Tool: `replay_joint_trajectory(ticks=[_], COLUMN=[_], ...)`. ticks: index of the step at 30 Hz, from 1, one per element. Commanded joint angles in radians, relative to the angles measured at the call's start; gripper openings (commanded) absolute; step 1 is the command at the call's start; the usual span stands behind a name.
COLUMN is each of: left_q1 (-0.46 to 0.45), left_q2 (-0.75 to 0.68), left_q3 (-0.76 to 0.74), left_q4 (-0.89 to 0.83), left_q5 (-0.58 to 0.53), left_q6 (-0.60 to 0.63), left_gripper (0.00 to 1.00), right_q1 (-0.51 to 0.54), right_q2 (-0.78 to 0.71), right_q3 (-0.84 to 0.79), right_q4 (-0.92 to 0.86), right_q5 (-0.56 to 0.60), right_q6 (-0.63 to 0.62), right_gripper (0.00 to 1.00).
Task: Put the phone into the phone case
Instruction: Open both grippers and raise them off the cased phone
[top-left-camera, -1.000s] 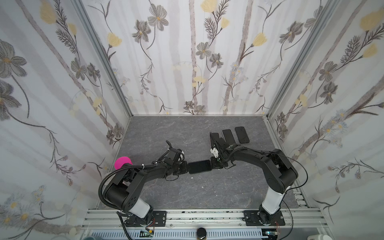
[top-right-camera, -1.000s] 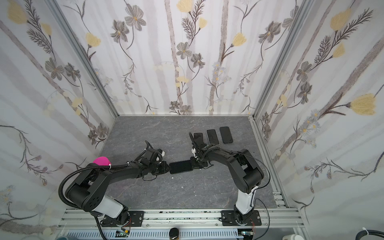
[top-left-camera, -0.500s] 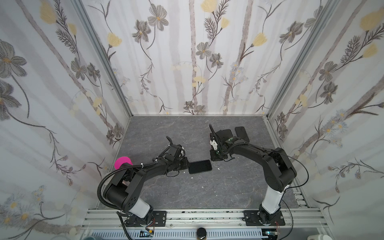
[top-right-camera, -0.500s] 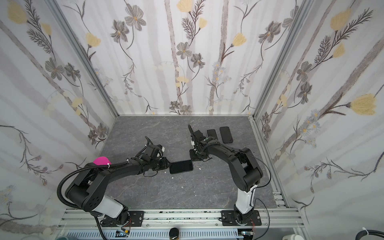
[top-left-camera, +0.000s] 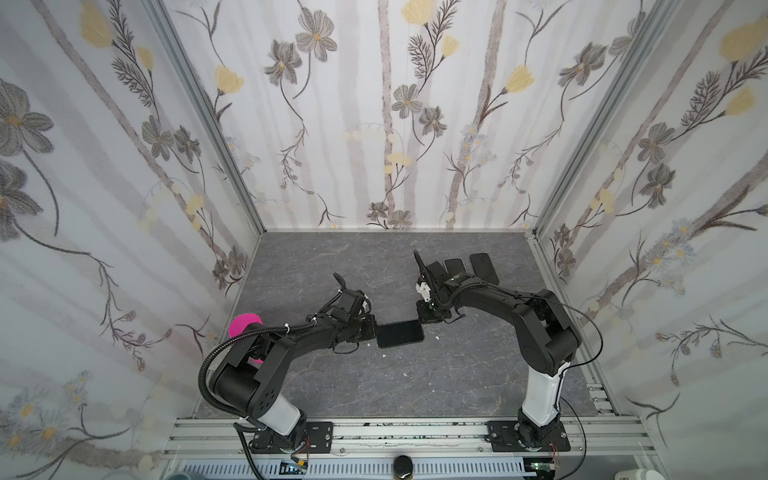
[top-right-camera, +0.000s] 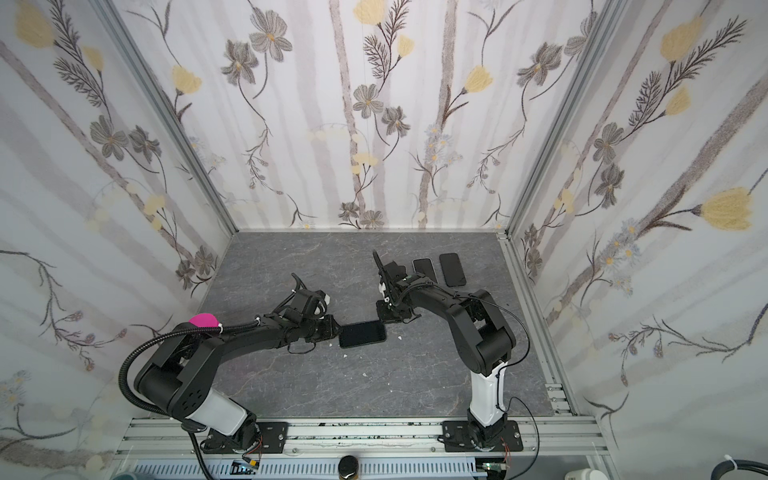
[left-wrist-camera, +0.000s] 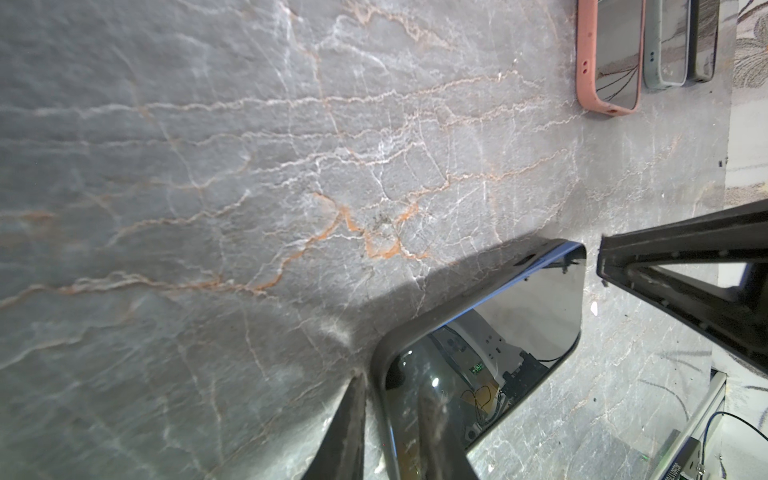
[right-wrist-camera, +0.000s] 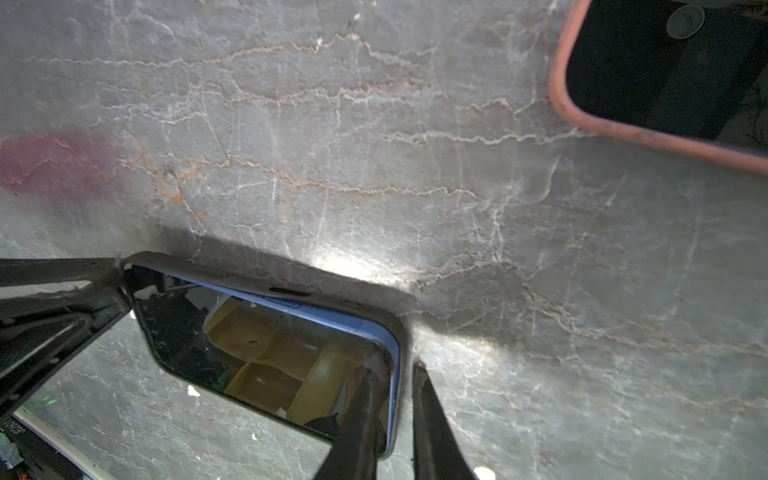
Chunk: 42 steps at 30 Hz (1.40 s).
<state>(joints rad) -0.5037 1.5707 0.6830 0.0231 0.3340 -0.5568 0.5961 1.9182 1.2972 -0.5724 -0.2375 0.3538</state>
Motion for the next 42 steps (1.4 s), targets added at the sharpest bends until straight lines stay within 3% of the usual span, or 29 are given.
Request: replay_joint_trajectory(ticks=[1,17,42], left_q1=[0.002,0.001,0.001], left_q2=[0.005,-0.004,-0.008], left_q3=[0.0,-0.023,-0.03], left_q4=[-0.006,0.002,0.011], left_q5=[0.002,0.005,0.009], left_q6=[0.002,-0.009,-0.012], left_gripper=[0.22,0.22,0.21], right_q1=[0.001,0.004,0.022], right_q2=[0.01,0.052,0.092], right_q3=[-0.004,-0.032,-0.029], right_q4=[-0.014,-0.038,-0.079], right_q5=[0.0,0.073,0.127], right_q6=[-0.013,0.01,0.004], right_gripper=[0.18,0.11,0.11])
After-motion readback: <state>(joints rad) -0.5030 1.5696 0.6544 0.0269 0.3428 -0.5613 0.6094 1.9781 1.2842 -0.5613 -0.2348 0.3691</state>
